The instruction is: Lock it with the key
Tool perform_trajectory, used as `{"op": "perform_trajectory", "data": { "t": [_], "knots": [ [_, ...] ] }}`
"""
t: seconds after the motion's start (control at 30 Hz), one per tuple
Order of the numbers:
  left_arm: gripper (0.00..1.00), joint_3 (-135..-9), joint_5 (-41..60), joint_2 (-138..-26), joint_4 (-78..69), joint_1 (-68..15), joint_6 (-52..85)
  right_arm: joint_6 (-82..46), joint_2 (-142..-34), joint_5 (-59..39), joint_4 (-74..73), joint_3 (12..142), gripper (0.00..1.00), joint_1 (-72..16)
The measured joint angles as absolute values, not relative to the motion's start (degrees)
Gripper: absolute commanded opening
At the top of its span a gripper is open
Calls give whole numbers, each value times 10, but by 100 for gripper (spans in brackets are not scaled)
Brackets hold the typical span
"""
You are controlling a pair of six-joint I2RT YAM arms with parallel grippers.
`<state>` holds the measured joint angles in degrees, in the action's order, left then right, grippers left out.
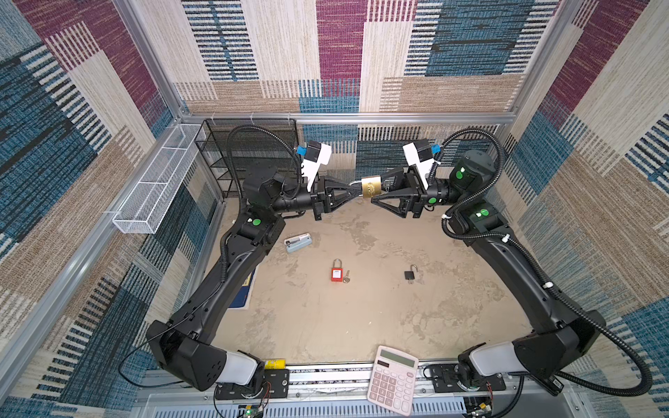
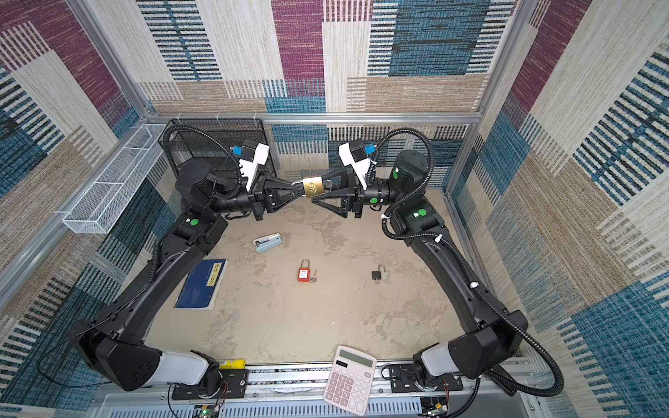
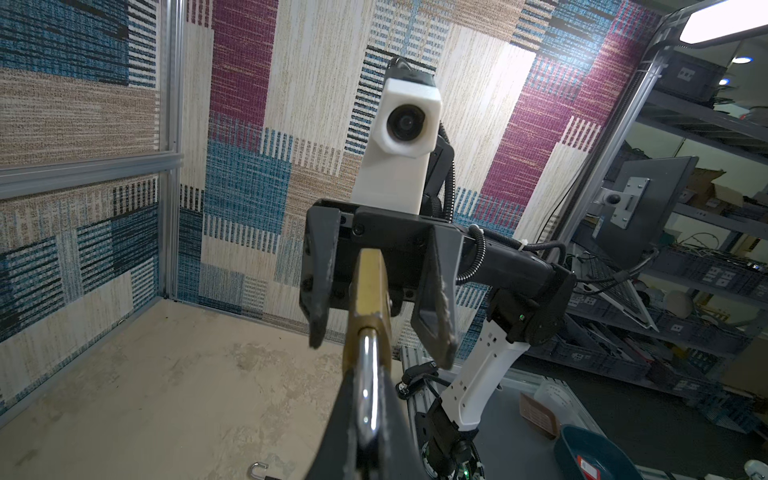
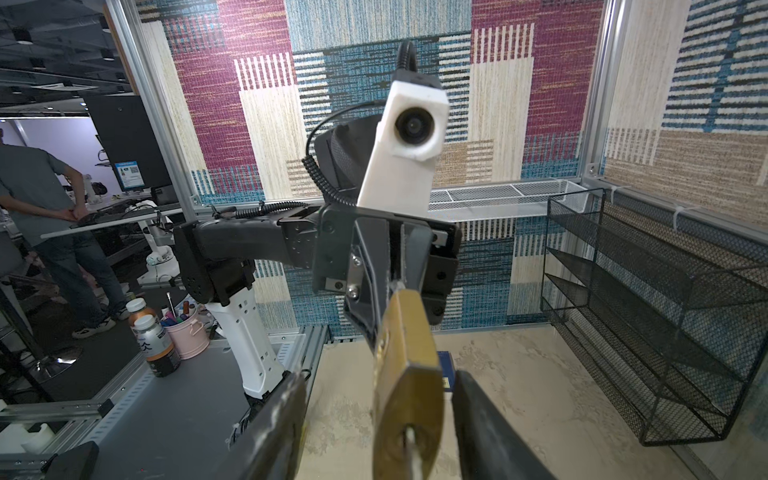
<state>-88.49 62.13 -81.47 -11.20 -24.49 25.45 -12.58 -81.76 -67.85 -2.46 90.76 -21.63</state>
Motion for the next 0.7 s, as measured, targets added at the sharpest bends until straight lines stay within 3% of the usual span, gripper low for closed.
{"op": "perform_trajectory", "data": {
  "t": [0.33,0.7],
  "knots": [
    [0,-890,621,-812,-66,-245,238,-93,-839,-715,55,954,58,-170],
    [0,-894,621,-809,-49,-245,224,-85,-836,-729,80,957,45,-169]
  ]
}}
